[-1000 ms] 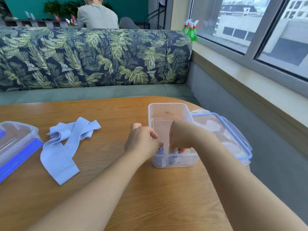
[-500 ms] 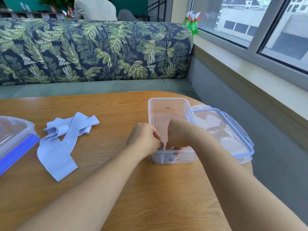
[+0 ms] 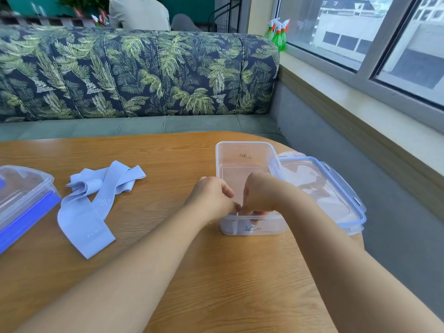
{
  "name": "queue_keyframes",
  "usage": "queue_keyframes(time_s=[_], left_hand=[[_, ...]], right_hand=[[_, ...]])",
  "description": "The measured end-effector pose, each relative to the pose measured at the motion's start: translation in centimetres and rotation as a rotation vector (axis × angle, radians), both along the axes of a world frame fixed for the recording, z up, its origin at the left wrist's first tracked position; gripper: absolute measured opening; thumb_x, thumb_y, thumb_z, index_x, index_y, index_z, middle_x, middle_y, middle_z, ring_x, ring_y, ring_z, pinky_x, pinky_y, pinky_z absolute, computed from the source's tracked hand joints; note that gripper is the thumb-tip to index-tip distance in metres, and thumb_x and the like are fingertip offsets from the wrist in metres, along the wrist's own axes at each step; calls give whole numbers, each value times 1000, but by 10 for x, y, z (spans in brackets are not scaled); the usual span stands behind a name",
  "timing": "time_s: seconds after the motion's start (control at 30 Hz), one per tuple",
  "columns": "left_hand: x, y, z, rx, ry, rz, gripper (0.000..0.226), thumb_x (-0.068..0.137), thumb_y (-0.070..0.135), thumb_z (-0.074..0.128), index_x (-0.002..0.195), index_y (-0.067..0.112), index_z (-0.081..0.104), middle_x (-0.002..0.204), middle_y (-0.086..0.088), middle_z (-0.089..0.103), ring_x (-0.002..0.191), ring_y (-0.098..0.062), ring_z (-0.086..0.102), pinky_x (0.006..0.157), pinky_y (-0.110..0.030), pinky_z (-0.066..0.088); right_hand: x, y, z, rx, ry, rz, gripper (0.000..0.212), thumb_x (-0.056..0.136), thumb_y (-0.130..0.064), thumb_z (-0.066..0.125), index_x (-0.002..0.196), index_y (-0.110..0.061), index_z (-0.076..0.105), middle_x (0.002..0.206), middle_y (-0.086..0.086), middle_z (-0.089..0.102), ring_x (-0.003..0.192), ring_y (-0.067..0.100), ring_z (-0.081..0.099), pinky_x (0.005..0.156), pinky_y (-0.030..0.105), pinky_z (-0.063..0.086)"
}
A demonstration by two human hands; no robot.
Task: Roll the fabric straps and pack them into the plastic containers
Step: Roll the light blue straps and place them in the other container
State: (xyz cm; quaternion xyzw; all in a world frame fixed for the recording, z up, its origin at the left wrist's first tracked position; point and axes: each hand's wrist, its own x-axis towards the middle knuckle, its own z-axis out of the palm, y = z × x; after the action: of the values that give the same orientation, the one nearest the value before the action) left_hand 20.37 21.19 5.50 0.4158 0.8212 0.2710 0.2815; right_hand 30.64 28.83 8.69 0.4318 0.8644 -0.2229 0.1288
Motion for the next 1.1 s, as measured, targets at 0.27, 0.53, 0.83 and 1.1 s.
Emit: queue_keyframes(time_s=[0.27,0.53,0.83,1.1], left_hand=[[1,2,-1,-6,20,-18,31,67,30,86,86,30,62,113,6,38,94,-13,43,78,-27,38],[2,2,-1,2,17,-2,32,65,36,85,86,29,62,114,7,40,91,-13,48,77,-28,43],[4,5,-3,-33,54,-30,30,71,28,83,86,31,58,117,5,34,91,-16,52,83,-30,49],[8,4,-3,-41,138,-27,22,79,27,77,87,34,57,125,5,37,96,-17,57,85,-31,48]], right_hand=[[5,5,2,-57,-19,5,20,86,-4,65,105,-3,72,97,12,74,90,24,71,86,36,58],[10,8,0,-82,23,-18,19,84,-7,68,102,-4,74,68,-2,63,62,9,54,58,20,45],[14,10,-6,-94,38,-41,17,85,-13,69,98,-2,74,79,3,69,64,12,57,58,20,46],[19,8,-7,-108,84,-77,19,86,-14,69,99,-1,73,82,6,68,67,14,57,58,19,45]])
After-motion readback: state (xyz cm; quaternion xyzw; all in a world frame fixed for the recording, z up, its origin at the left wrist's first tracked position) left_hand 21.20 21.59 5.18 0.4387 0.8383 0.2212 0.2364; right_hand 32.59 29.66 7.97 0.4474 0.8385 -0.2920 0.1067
